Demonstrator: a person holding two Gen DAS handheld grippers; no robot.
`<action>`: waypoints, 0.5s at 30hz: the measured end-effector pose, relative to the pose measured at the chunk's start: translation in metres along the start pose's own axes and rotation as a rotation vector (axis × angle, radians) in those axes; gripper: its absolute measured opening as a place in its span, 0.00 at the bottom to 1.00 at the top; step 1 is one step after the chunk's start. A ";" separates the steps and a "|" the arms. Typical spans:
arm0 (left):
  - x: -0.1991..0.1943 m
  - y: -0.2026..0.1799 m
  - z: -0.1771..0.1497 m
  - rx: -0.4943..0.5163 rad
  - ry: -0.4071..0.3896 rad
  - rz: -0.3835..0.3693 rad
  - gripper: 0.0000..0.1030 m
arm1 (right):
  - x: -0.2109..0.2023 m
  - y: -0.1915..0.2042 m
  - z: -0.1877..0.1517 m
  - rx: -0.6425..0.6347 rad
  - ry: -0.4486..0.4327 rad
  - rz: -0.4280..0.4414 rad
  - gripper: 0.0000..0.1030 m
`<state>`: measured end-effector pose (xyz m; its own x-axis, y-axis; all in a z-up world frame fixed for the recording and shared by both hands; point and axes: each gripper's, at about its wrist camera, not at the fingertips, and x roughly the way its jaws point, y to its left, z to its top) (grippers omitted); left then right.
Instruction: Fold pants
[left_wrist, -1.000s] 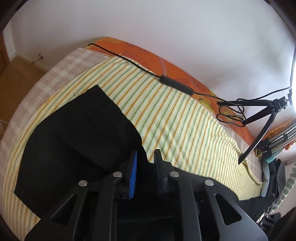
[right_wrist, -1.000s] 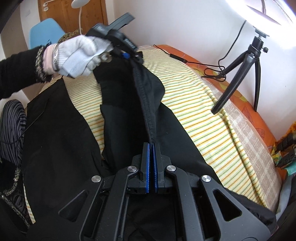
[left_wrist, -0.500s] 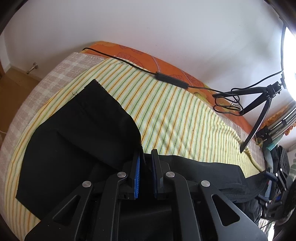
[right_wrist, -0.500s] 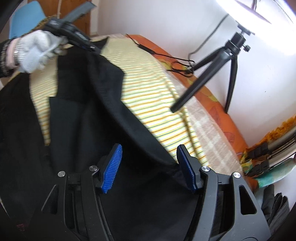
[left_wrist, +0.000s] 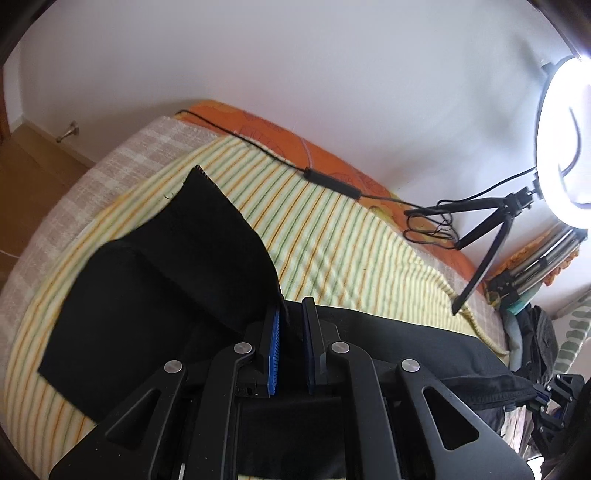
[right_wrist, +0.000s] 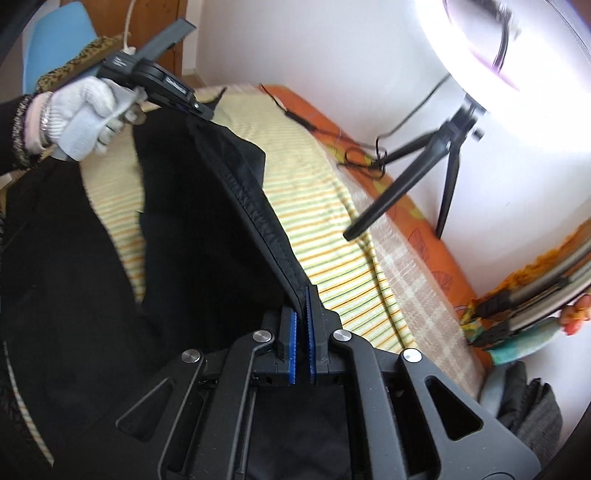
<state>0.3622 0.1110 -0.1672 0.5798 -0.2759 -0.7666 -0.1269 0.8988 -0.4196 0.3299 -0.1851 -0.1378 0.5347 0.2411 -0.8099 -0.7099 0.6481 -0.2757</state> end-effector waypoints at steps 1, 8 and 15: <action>-0.008 -0.001 0.000 0.001 -0.012 -0.005 0.09 | -0.006 0.003 0.001 -0.007 -0.006 -0.007 0.05; -0.076 -0.004 -0.007 0.037 -0.092 -0.016 0.07 | -0.045 0.034 0.002 -0.029 -0.033 -0.014 0.04; -0.125 0.004 -0.026 0.030 -0.131 -0.018 0.07 | -0.074 0.078 -0.021 -0.034 -0.062 -0.017 0.04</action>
<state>0.2688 0.1399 -0.0856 0.6825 -0.2471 -0.6878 -0.0922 0.9045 -0.4164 0.2251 -0.1672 -0.1103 0.5730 0.2755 -0.7718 -0.7153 0.6277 -0.3071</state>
